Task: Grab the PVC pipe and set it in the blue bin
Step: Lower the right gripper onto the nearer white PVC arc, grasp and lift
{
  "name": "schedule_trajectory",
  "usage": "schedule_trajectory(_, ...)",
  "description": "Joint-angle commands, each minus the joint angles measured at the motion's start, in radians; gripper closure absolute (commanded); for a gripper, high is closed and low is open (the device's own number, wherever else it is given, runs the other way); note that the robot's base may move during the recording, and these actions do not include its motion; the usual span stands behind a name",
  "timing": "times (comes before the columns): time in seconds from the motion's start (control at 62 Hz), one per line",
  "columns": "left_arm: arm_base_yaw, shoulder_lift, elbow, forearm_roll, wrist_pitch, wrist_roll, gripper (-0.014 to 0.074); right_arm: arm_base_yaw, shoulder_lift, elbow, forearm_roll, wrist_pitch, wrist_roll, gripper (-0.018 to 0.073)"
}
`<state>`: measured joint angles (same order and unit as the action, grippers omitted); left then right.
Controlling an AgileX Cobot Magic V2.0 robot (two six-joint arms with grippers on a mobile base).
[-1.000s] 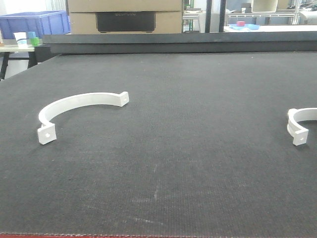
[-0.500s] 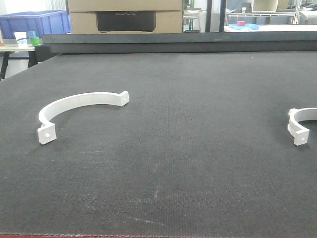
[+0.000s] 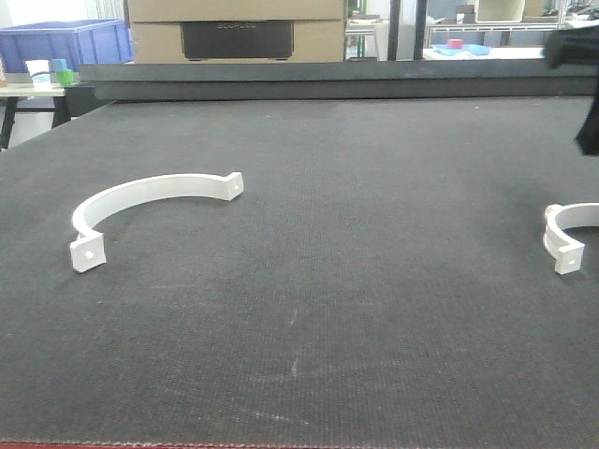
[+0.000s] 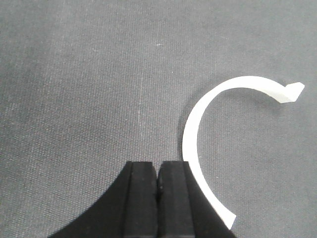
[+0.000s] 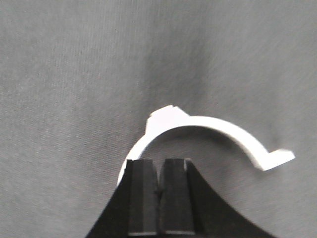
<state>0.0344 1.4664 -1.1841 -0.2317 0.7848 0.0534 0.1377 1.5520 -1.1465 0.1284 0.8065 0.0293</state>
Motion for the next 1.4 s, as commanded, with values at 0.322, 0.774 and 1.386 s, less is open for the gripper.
schedule_trajectory(0.322, 0.002, -0.001, -0.006, -0.014, 0.026, 0.0, 0.0708, 0.116, 0.206, -0.179, -0.19, 0.189, 0.356, 0.07)
schedule_trajectory(0.774, 0.002, -0.001, -0.006, -0.014, 0.065, 0.0, 0.0708, 0.116, 0.288, -0.179, -0.174, 0.151, 0.356, 0.0348)
schedule_trajectory(1.386, 0.002, -0.001, -0.003, -0.015, 0.012, 0.0, 0.0708, 0.116, 0.325, -0.179, -0.172, 0.162, 0.356, 0.0697)
